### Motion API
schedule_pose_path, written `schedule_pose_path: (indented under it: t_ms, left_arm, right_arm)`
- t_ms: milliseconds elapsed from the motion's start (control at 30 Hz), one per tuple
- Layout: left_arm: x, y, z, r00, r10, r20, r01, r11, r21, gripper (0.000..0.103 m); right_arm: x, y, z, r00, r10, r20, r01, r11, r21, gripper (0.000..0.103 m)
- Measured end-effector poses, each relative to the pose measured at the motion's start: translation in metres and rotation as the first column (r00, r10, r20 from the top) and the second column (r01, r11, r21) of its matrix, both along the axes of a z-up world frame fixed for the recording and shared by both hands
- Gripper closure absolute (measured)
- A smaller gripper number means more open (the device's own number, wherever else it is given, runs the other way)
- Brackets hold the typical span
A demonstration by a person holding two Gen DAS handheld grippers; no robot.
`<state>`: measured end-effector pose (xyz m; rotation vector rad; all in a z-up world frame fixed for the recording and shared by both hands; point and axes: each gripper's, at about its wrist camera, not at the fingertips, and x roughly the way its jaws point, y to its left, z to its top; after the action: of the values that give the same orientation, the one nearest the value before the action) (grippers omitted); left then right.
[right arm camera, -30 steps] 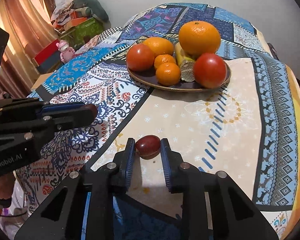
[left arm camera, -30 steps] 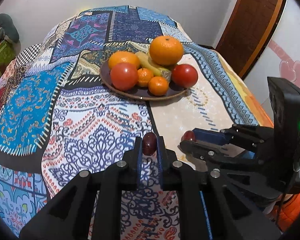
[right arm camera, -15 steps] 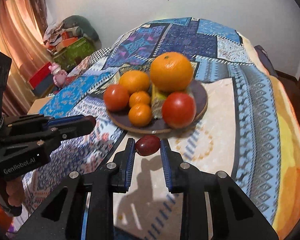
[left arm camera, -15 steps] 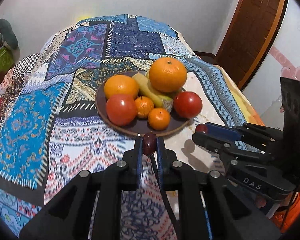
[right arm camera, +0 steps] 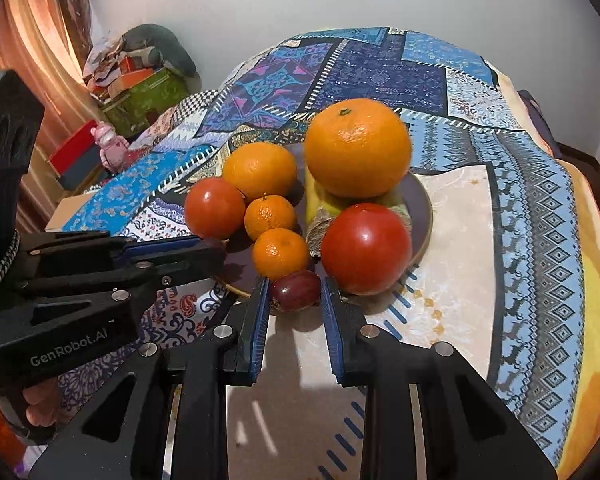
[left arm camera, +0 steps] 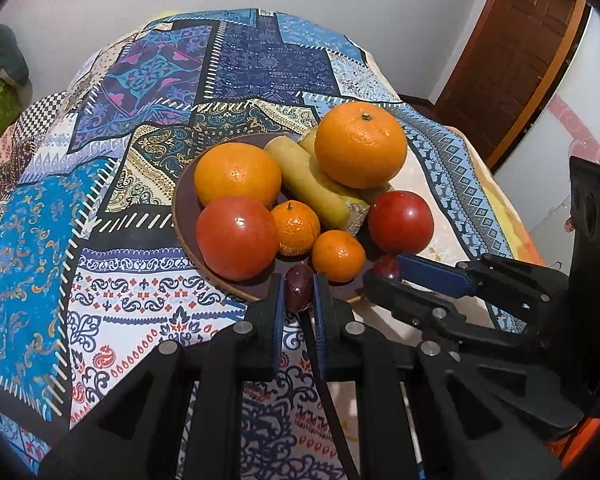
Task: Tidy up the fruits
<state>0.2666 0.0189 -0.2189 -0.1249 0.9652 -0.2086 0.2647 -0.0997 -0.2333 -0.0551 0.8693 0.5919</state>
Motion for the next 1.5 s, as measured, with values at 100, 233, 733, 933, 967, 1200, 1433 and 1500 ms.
schedule_pose_path:
  t_ms: [100, 233, 733, 933, 967, 1200, 1433, 1500]
  left_arm:
    - [0.003, 0.001, -0.004, 1.0, 0.006, -0.007, -0.006, 1.0, -0.002, 0.09]
    - [0.005, 0.003, -0.007, 1.0, 0.017, -0.008, -0.017, 1.0, -0.003, 0.09]
    - [-0.006, 0.01, -0.002, 0.999, 0.047, -0.015, -0.048, 0.999, -0.012, 0.069]
    - [-0.032, 0.008, 0.03, 0.995, 0.059, 0.082, -0.061, 0.998, 0.025, 0.069]
    - [-0.039, 0.008, 0.04, 0.992, 0.061, 0.107, -0.065, 0.997, 0.031, 0.069]
    - [-0.093, 0.008, 0.117, 0.946, 0.097, 0.308, -0.111, 0.993, 0.027, 0.069]
    - [-0.164, 0.0, 0.195, 0.856, 0.095, 0.508, -0.126, 0.992, 0.027, 0.069]
    - [-0.187, -0.005, 0.214, 0.826, 0.083, 0.558, -0.121, 0.992, 0.031, 0.069]
  right_arm:
    - [0.003, -0.001, 0.0, 1.0, 0.002, -0.004, -0.002, 1.0, 0.012, 0.079]
    - [0.004, -0.001, -0.001, 1.0, 0.004, 0.0, -0.004, 1.0, 0.008, 0.079]
    - [0.001, -0.002, 0.0, 1.0, -0.006, -0.013, 0.006, 1.0, -0.012, 0.068]
    - [-0.015, -0.013, 0.026, 0.999, -0.018, 0.043, 0.018, 1.0, 0.012, 0.067]
    - [-0.019, -0.017, 0.034, 0.998, -0.024, 0.062, 0.022, 1.0, 0.022, 0.067]
    - [-0.061, -0.043, 0.108, 0.974, -0.068, 0.217, 0.046, 0.993, 0.107, 0.067]
    - [-0.131, -0.061, 0.179, 0.915, -0.097, 0.392, 0.024, 0.982, 0.188, 0.067]
    - [-0.151, -0.064, 0.193, 0.896, -0.103, 0.433, 0.013, 0.979, 0.206, 0.065]
